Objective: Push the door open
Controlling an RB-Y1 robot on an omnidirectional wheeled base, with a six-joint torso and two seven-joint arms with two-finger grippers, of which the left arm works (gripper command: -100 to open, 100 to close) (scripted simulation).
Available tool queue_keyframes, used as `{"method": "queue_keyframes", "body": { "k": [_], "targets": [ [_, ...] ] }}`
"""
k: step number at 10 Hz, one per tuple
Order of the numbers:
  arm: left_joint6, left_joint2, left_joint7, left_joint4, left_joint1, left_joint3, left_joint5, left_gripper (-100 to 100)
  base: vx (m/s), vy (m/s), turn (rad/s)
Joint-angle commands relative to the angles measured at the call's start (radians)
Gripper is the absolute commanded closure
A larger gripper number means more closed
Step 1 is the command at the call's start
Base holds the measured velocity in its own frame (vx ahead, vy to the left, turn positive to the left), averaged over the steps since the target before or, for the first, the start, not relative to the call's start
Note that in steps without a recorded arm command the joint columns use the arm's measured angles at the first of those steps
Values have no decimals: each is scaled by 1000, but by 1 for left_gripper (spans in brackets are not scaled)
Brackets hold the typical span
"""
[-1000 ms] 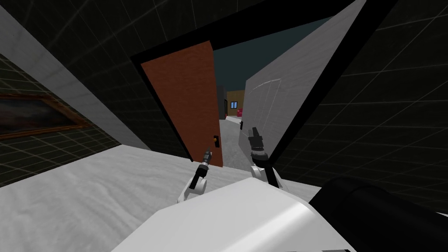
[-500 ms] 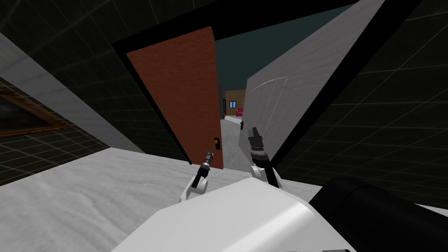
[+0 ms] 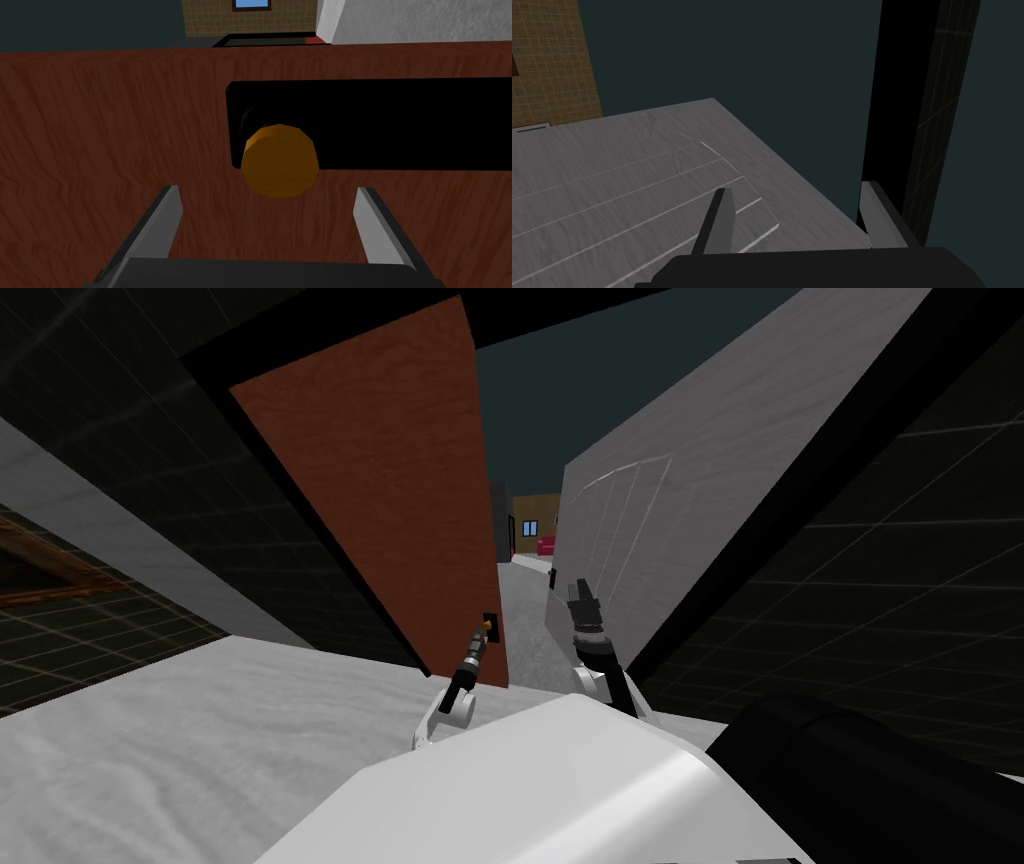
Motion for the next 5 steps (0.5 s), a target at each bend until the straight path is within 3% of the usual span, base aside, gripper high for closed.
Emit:
{"method": "queue_keyframes", "body": {
  "k": [1,4,5],
  "targets": [
    [-2,-6,-1,12,-8,7,0,-100,163,-83,-27],
    [-1,-10,-1,18,-13,11,0,-100,138,-47,-16],
    [-1,-10,-1,18,-13,11,0,100,-11,3,6]
  ]
}}
